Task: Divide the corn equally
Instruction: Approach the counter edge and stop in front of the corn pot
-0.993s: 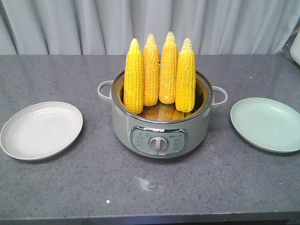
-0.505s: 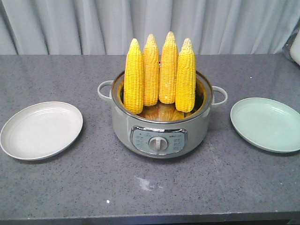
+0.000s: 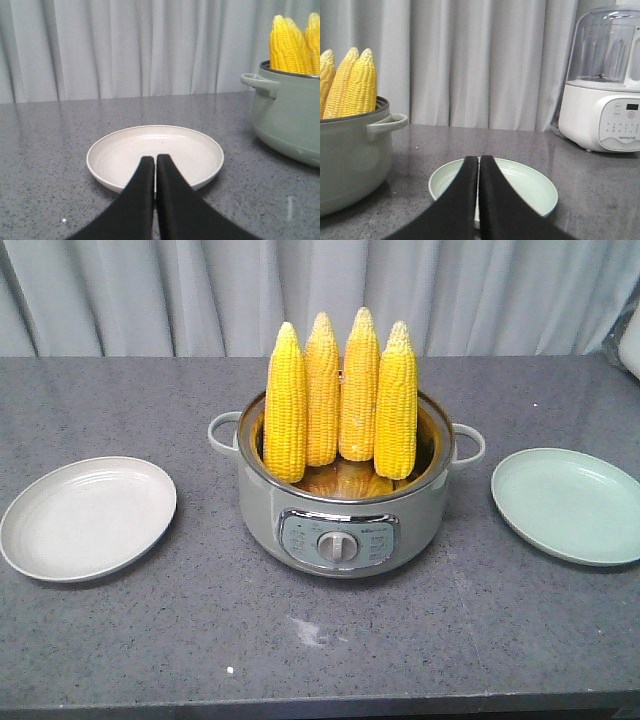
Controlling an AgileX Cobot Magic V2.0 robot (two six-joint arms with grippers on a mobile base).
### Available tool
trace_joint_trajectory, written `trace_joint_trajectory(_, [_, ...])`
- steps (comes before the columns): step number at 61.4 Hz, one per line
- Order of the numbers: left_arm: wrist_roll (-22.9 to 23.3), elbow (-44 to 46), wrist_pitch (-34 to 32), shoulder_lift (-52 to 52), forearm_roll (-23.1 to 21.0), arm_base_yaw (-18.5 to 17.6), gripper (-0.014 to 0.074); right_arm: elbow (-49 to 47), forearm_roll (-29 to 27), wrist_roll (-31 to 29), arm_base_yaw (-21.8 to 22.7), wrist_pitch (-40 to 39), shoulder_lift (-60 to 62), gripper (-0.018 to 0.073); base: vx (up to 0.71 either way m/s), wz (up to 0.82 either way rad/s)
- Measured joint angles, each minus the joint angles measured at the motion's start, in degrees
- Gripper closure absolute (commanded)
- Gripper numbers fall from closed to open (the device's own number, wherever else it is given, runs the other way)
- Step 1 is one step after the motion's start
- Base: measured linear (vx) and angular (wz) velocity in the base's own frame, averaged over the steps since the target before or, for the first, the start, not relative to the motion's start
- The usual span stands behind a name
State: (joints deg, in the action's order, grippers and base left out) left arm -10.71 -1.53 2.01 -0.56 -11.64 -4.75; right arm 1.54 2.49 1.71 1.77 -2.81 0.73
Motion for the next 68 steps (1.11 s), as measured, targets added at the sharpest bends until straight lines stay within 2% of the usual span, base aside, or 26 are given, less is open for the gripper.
trace_joint_trajectory(42, [0.0, 0.0, 0.0, 0.0, 0.0, 0.0, 0.0603, 0.0, 0.0, 0.0, 0.0, 0.0, 0.0, 0.0564, 0.0, 0.0])
trace_joint_trajectory(50, [0.45, 0.0, -0.15, 0.0, -0.34, 0.0, 0.0603, 0.0, -2.49, 3.69, 0.0, -0.22, 0.0, 0.0564, 0.0, 0.0])
trace_joint_trajectory(57, [5.63, 0.0, -0.51, 0.0, -4.24, 0.0, 0.0603, 0.0, -9.65, 14.31, 0.0, -0.47, 0.0, 0.0564, 0.0, 0.0])
trace_joint_trajectory(63, [15.08, 0.0, -1.33, 0.0, -10.5, 0.0, 0.0603, 0.0, -17.1, 24.62, 0.0, -0.53, 0.0, 0.0564, 0.0, 0.0])
trace_joint_trajectory(68, [21.32, 0.0, -1.61, 0.0, -14.0, 0.0, 0.0603, 0.0, -21.61, 30.0, 0.0, -0.59, 0.0, 0.0564, 0.0, 0.0])
